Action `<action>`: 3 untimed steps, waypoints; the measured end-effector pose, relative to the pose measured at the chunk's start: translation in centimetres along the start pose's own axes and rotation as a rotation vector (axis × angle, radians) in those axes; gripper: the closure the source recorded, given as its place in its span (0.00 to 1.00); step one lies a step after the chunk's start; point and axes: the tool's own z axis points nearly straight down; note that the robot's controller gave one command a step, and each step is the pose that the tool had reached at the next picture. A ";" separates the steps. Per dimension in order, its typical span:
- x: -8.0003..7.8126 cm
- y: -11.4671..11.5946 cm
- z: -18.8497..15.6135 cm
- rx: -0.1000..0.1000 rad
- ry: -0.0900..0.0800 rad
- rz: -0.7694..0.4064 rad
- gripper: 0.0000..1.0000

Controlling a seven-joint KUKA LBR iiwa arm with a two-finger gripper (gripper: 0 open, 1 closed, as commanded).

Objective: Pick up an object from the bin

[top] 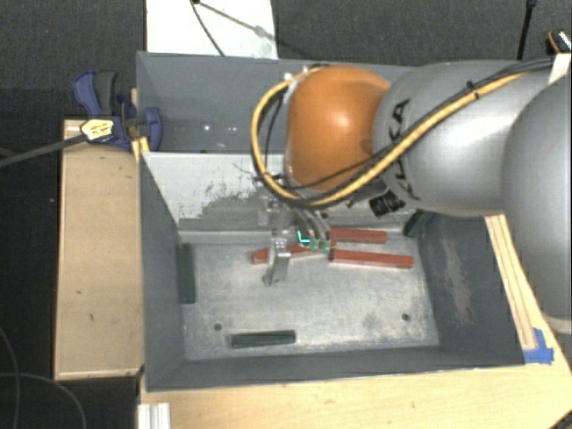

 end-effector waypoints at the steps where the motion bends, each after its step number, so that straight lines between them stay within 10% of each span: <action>1: -2.3 -5.5 11.6 0.002 -0.001 -0.050 0.00; 3: -2.6 -5.8 7.9 -0.004 -0.012 0.231 0.00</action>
Offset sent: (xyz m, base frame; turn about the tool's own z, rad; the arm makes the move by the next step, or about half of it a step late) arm 0.0235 -0.0518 -0.1126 -0.0534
